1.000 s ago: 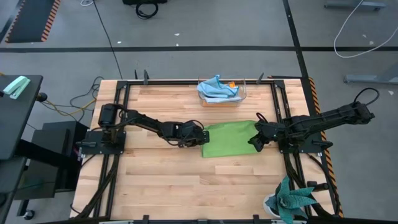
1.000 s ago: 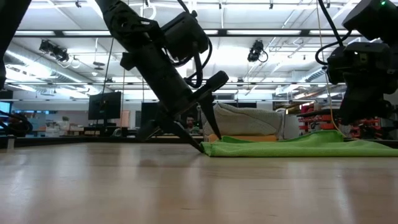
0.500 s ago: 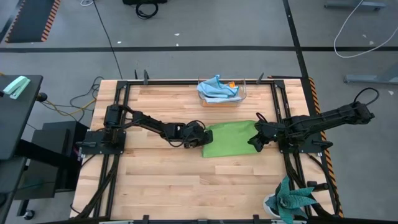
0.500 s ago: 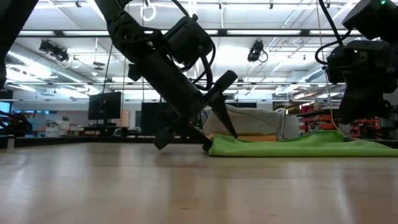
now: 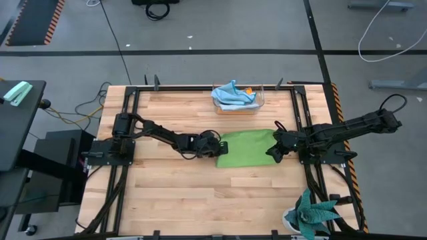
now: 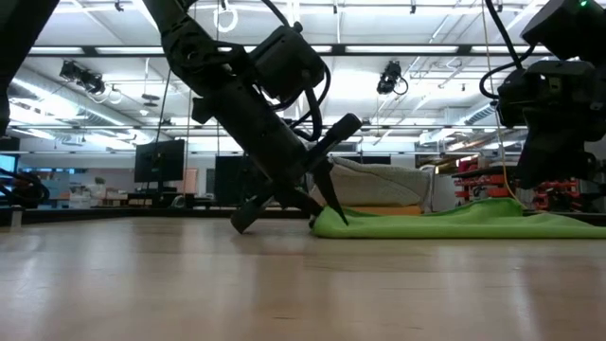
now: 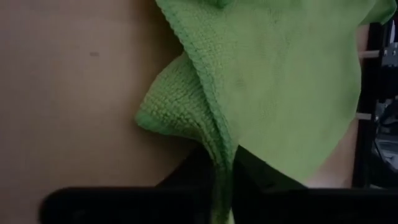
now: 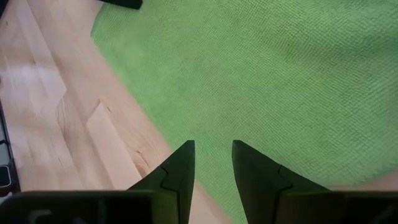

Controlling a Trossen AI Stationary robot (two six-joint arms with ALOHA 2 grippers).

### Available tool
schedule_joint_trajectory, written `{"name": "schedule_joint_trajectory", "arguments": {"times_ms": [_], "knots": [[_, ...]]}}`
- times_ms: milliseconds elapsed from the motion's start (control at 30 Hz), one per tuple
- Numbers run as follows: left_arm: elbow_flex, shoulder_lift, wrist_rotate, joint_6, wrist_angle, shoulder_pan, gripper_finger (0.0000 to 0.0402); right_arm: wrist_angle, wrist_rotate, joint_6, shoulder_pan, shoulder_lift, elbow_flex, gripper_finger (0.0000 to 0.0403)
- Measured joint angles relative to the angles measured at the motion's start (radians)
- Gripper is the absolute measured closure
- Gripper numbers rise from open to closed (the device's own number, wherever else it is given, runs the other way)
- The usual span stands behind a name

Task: Fold microfiber towels
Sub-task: Fold the green microfiber cloth

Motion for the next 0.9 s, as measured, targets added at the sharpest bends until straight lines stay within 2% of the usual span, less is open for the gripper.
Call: {"name": "schedule_joint_trajectory", "arguments": {"times_ms": [100,267,433,533,700,900], "knots": [[0.0,0.0,-0.015,0.025,0.0,-0.002,0.039,0.0,0.0,0.0,0.0,0.0,0.0,0.0288],[-0.002,-0.003,-0.032,0.04,0.008,-0.016,0.0379,-0.005,0.001,0.013,-0.001,0.0,0.0,0.0291],[-0.007,-0.027,-0.108,0.058,0.001,-0.04,0.0392,-0.091,0.029,0.056,-0.005,0.022,0.0,0.0315],[-0.005,-0.052,-0.135,0.065,0.025,-0.047,0.0388,-0.114,0.031,0.044,-0.01,0.058,0.0,0.0345],[-0.005,-0.061,-0.138,0.085,0.036,-0.051,0.0392,-0.041,0.049,0.004,-0.01,0.134,0.0,0.0395],[-0.004,-0.063,-0.14,0.1,0.088,-0.061,0.0393,-0.012,0.048,0.023,-0.01,0.25,0.001,0.0394]]}}
